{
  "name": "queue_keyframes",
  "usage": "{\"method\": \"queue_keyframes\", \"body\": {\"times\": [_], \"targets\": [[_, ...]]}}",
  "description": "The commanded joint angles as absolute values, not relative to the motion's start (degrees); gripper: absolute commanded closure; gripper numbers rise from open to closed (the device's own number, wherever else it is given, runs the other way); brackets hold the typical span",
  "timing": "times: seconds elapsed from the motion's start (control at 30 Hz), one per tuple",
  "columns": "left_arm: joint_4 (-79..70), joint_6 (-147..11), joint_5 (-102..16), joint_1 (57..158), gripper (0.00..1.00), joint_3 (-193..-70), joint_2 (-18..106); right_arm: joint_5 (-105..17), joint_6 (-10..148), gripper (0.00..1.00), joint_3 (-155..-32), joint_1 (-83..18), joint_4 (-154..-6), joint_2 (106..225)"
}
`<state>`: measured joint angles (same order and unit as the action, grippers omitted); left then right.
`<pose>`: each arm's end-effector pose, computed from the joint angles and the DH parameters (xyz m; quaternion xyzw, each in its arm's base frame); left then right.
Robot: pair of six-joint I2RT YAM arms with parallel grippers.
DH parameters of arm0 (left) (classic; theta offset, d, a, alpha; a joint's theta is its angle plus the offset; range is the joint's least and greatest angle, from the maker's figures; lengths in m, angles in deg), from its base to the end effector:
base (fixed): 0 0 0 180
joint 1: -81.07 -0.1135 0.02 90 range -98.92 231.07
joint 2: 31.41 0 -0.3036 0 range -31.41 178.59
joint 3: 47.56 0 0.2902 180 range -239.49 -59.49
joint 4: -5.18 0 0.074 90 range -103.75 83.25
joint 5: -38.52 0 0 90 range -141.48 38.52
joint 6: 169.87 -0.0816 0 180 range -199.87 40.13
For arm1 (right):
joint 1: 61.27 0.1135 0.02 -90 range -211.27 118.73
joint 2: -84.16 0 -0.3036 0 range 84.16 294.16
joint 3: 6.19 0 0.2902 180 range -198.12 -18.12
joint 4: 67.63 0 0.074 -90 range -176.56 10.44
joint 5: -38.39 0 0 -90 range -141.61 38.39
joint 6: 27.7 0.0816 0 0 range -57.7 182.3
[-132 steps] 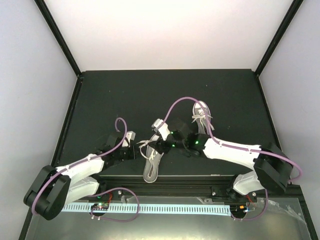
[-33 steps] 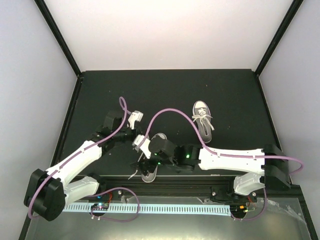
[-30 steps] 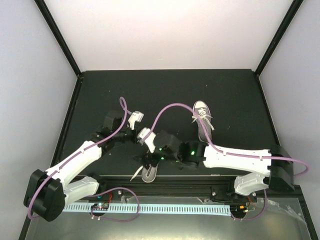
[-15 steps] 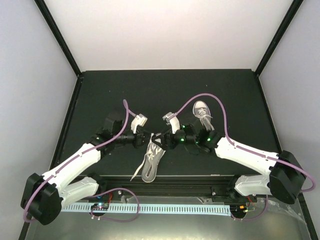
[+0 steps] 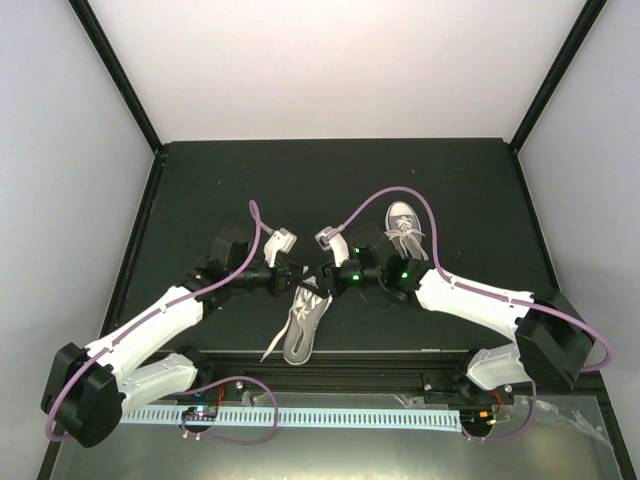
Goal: Tie the shoes
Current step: Cross the shoelace with the shoelace.
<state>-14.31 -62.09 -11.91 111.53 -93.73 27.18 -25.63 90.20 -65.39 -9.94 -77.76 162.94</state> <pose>0.1990 -0.1773 0.2378 0.2542 0.7995 -0.4568 0.2960 0.1985 0.3052 0.2410 -0.2816 0.8022 0.4618 0.2530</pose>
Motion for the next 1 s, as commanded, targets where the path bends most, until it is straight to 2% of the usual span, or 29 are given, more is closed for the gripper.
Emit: {"method": "queue_keyframes", "body": {"times": [0.0, 0.1, 0.37, 0.57, 0.97], "targets": [[-10.53, -59.31, -12.99, 112.89, 0.99, -93.98, 27.33, -26.82, 91.86, 0.37, -66.41, -9.78, -74.25, 164.50], [-9.18, -58.00, -13.69, 113.05, 0.99, -93.52, 26.86, -27.80, 92.39, 0.35, -66.35, -9.24, -73.79, 165.35], [-12.23, -59.56, -15.29, 113.15, 0.98, -93.42, 24.38, -39.71, 94.04, 0.55, -64.14, -9.06, -77.06, 162.81], [-15.29, -60.81, -17.26, 113.11, 0.98, -93.11, 22.92, -42.93, 94.32, 0.60, -63.57, -9.06, -78.57, 161.71], [-14.41, -60.61, -15.98, 113.15, 0.98, -92.53, 23.80, -35.56, 92.34, 0.98, -62.34, -9.06, -73.04, 160.73]]}}
